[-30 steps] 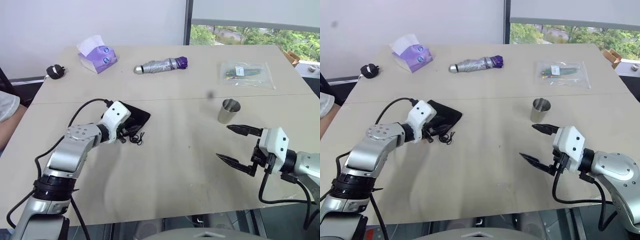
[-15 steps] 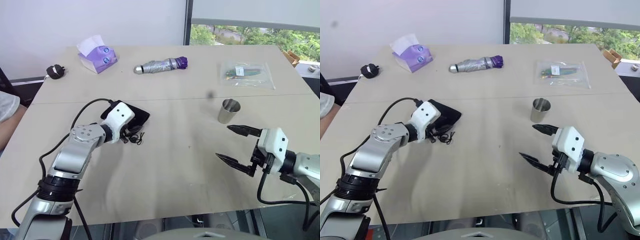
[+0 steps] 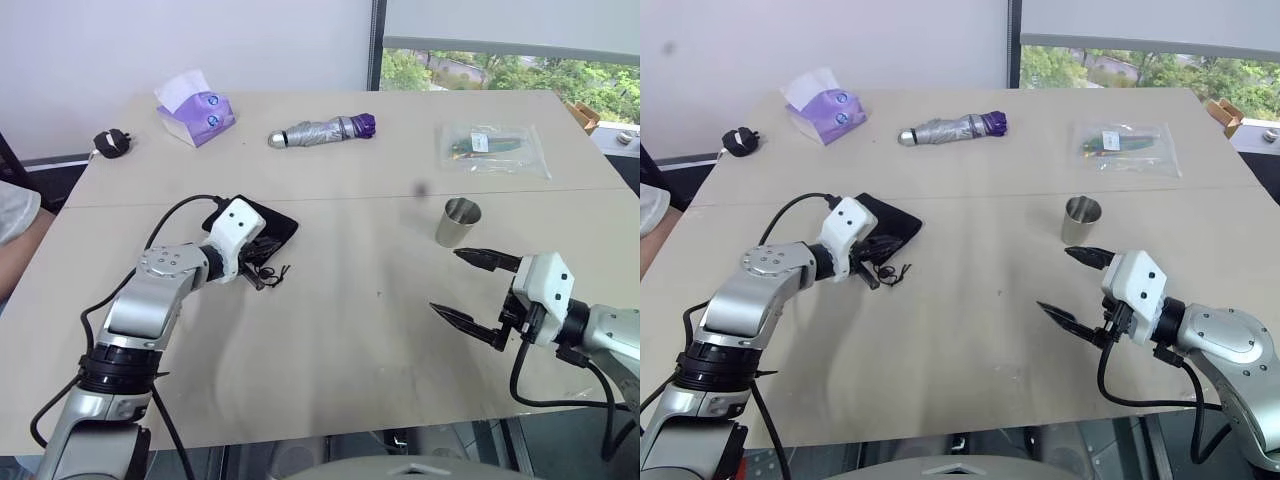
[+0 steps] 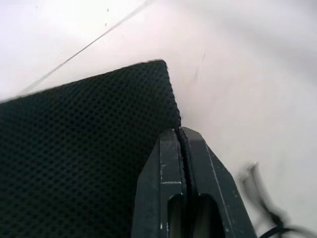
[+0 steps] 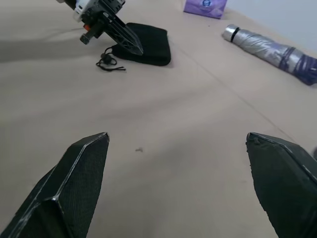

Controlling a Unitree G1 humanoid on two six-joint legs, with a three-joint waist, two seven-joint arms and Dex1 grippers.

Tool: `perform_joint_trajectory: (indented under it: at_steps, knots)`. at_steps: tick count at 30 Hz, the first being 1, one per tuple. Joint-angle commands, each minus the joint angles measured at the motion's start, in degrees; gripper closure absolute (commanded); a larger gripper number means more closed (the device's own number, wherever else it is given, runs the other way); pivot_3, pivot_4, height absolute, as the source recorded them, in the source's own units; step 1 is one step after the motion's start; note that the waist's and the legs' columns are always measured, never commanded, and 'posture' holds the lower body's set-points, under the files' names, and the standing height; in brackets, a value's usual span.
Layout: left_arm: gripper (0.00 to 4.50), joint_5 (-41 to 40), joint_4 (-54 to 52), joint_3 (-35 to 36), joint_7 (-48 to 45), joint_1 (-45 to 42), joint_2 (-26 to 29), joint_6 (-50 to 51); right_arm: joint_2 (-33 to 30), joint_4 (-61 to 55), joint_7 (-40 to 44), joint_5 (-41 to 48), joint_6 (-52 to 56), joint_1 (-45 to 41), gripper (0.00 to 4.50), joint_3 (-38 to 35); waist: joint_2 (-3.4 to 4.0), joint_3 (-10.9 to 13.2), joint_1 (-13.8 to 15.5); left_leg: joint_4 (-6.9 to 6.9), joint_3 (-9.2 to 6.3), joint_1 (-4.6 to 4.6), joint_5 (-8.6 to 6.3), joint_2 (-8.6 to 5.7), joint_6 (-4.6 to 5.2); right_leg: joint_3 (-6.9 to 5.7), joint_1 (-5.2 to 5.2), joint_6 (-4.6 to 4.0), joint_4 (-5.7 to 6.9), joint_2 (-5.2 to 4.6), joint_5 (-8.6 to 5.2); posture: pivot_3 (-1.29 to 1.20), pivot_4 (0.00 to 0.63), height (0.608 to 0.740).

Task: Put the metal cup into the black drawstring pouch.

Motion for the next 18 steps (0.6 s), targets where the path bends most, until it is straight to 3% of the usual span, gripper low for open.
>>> perform_joint_trajectory:
  at_steps: [1, 12, 15, 18]
  knots:
    - [4.48, -5.3, 0.1, 5.2, -1.5, -2.9, 0.7, 4.8, 0.2, -1.3, -0.6, 0.5, 0.2, -0.8, 0.00, -0.9, 0.00, 0.0, 0.0, 0.02, -0.01, 0.00, 0.00, -0.01, 0.00, -0.01, 0.00, 0.06, 0.03, 0.01, 0.03, 0.00, 0.150, 0.740]
    - [4.48, -16.5, -2.1, 10.0, -2.0, -5.7, 1.1, 18.7, 1.3, 0.0, -1.6, -0.4, 0.3, -1.2, 0.00, -1.4, -0.01, 0.0, 0.0, 0.03, -0.04, 0.03, 0.00, -0.02, 0.00, 0.01, 0.00, 0.10, 0.07, 0.01, 0.05, 0.00, 0.150, 0.740]
    - [4.48, -18.6, -0.8, 11.7, 0.1, -7.6, 0.3, 22.5, 2.5, 2.3, -7.8, -3.0, 3.3, -5.2, 0.00, -2.1, -0.01, 0.0, -0.1, 0.04, -0.04, 0.05, 0.00, -0.02, -0.01, 0.01, 0.00, 0.09, 0.11, 0.02, 0.05, 0.00, 0.150, 0.740]
    - [4.48, -21.0, -1.0, 14.1, 4.0, -8.7, -2.8, 26.4, 4.4, 5.1, -15.4, 3.8, 15.5, -13.5, 0.00, -5.5, -0.01, 0.0, -0.2, 0.14, 0.02, 0.09, 0.01, -0.03, -0.01, 0.07, 0.01, -0.01, 0.21, 0.01, 0.00, 0.00, 0.150, 0.740]
